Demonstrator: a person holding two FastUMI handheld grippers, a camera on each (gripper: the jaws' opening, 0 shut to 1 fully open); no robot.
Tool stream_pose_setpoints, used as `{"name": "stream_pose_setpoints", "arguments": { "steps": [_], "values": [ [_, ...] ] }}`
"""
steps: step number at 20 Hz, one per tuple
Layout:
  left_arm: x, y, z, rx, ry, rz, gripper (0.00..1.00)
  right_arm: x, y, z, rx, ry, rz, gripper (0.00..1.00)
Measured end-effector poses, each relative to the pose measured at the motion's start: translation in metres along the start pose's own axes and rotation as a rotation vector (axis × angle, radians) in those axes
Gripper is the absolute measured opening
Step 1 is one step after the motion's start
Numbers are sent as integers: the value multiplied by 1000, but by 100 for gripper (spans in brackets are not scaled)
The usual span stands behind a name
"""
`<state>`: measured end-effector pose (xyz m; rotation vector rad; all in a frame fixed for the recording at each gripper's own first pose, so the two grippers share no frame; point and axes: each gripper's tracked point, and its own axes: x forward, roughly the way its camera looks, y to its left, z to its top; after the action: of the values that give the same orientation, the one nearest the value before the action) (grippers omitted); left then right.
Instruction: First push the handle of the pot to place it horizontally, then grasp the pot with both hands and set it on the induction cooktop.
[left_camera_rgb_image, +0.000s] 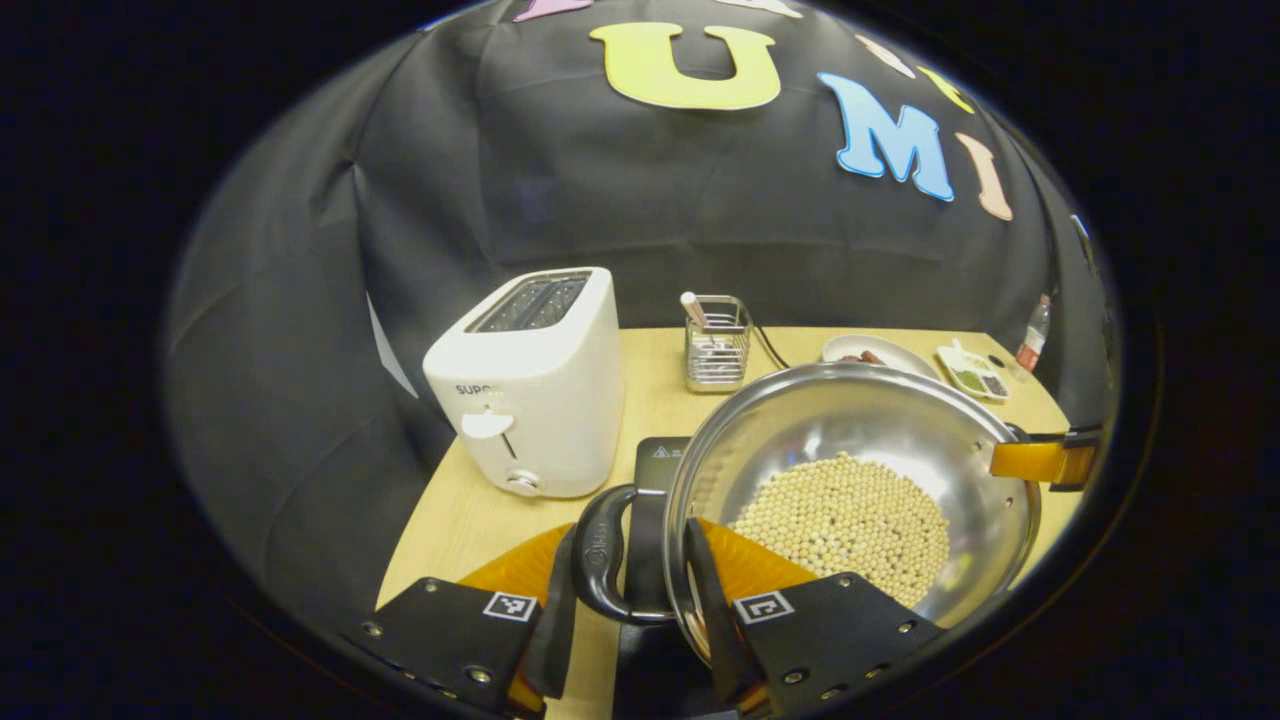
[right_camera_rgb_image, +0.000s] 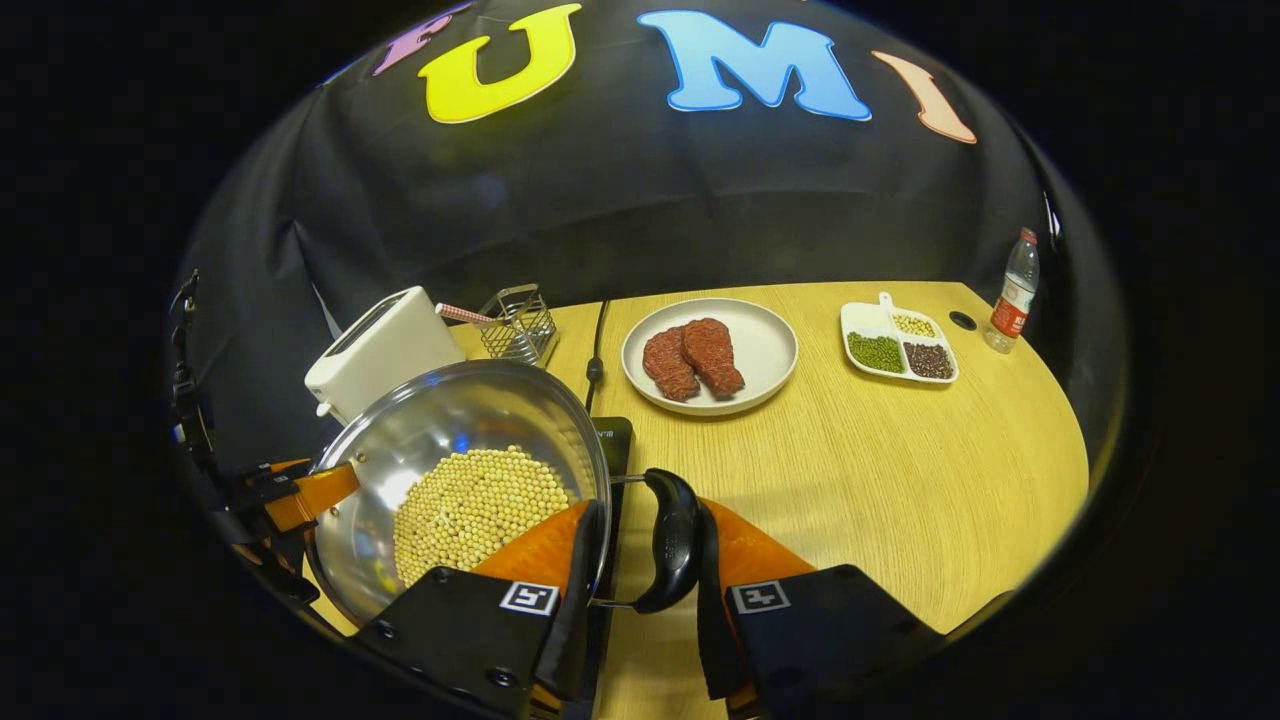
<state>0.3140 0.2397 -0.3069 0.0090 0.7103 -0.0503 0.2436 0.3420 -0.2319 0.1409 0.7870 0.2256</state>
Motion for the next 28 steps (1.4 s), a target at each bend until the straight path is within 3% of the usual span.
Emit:
{"name": "stream_pose_setpoints", "arguments": {
  "steps": [5,6,7,8,16,28],
  "values": [
    [-3,2,-1,2,-25,31,64,-5,4,7,-25,-44,21,58],
    [-7,2,-1,5,-30,43,77,-10,4,14,-31,-77,24,60],
    [-9,3,0,5,-37,57,89,-18,1,23,-40,-112,18,79],
    [-13,3,2,0,-50,66,90,-23,-1,29,-50,-142,15,98],
    [-74,-37,63,-47,-271,115,90,-94,-54,74,-101,-356,-22,98],
    [-172,-212,119,-77,-469,-11,89,-212,-186,90,-100,-551,-139,98]
  ]
}}
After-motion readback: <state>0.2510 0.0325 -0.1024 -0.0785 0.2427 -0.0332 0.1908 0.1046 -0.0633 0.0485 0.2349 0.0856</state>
